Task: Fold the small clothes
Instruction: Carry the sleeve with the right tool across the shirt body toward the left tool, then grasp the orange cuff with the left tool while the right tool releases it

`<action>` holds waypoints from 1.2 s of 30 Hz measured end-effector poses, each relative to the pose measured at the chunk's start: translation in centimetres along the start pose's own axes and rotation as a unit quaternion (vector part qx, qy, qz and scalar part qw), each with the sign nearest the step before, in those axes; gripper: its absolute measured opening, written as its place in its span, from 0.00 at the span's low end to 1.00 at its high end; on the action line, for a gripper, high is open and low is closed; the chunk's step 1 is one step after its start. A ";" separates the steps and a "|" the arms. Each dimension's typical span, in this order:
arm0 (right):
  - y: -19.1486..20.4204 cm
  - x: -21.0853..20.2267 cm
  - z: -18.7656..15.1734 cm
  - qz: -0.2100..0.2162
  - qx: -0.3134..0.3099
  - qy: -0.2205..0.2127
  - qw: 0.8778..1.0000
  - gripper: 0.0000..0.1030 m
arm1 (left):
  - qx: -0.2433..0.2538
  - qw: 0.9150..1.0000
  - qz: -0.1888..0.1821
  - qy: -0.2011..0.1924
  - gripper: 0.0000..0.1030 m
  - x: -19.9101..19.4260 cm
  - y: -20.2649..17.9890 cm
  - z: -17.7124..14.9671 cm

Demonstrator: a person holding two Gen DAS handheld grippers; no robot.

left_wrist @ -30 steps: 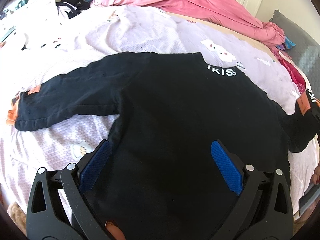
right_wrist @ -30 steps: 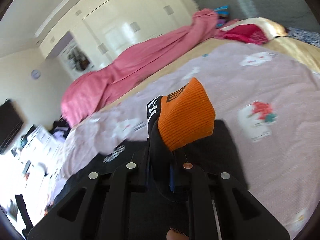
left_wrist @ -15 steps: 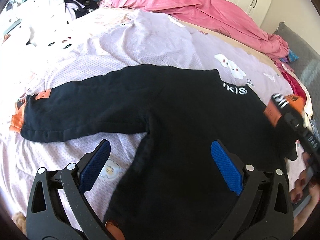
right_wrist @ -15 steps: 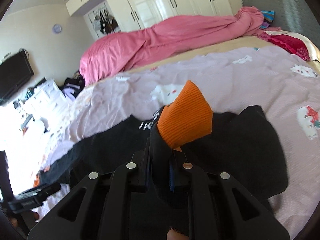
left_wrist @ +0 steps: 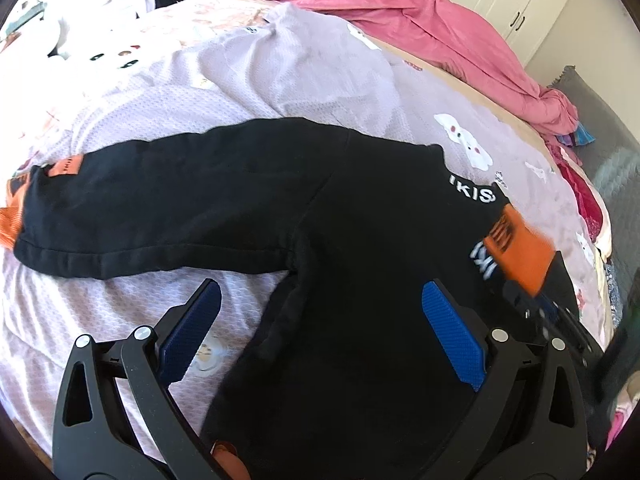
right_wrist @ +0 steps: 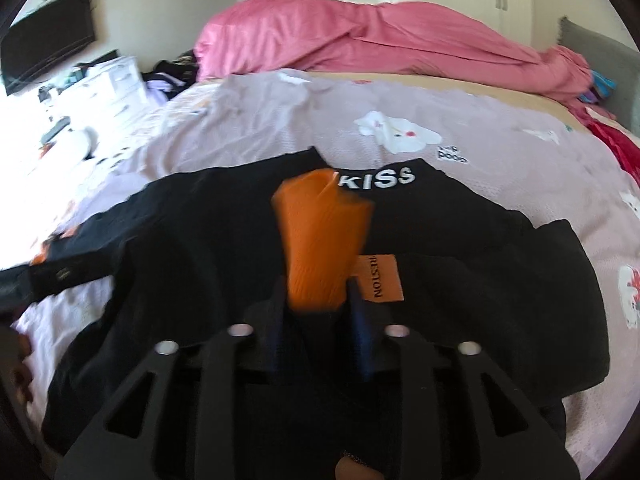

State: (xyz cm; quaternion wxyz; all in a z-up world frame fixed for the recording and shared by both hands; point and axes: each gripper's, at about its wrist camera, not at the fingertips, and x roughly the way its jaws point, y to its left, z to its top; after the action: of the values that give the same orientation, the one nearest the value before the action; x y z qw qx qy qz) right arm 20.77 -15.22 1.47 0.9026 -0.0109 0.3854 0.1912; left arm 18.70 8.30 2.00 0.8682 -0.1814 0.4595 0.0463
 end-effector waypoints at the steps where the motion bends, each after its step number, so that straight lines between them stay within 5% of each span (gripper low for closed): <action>1: -0.1 -0.7 -0.2 0.012 -0.006 -0.004 1.000 0.44 | 0.001 1.000 -0.004 0.002 0.92 0.1 -0.3 0.0; 7: -3.1 -3.7 -1.3 0.055 0.044 -0.013 0.997 0.56 | -0.002 0.999 -0.042 0.020 0.92 1.0 -2.3 -0.3; 12: -6.9 -5.4 -2.1 0.030 0.104 -0.023 0.994 0.59 | -0.010 0.992 -0.107 0.062 0.92 3.0 -4.4 -1.2; 14: -8.3 -5.8 -2.2 0.021 0.123 -0.025 0.992 0.59 | -0.017 0.988 -0.132 0.083 0.89 4.0 -5.3 -1.7; 16: -9.5 -6.3 -2.2 0.016 0.138 -0.033 0.990 0.59 | -0.042 0.981 -0.153 0.111 0.74 5.3 -5.9 -2.4; 23: -11.8 -7.2 -2.5 -0.009 0.156 -0.048 0.987 0.60 | -0.082 0.981 -0.140 0.109 0.73 6.8 -7.3 -2.6; 26: -12.9 -7.3 -2.6 -0.010 0.173 -0.049 0.984 0.60 | -0.090 0.979 -0.152 0.106 0.48 7.1 -7.7 -2.2; 30: -13.7 -7.3 -2.8 -0.013 0.187 -0.048 0.981 0.60 | -0.084 0.980 -0.143 0.113 0.44 7.7 -8.7 -2.3; 31: -13.9 -7.4 -2.8 -0.015 0.191 -0.049 0.980 0.60 | -0.078 0.980 -0.142 0.113 0.31 7.8 -8.9 -2.3; 34: -14.4 -7.5 -2.9 -0.014 0.200 -0.052 0.978 0.60 | -0.064 0.982 -0.134 0.114 0.12 8.1 -9.3 -2.4; 36: -14.6 -7.7 -3.0 -0.015 0.203 -0.053 0.978 0.60 | -0.039 0.986 -0.129 0.103 0.09 7.7 -9.7 -2.1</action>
State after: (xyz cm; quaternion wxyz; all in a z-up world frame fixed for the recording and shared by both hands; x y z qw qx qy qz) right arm 19.00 -31.81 2.91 0.9077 0.1775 0.3679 0.0959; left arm 23.88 -2.18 -2.71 0.8072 -0.2765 0.5173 -0.0668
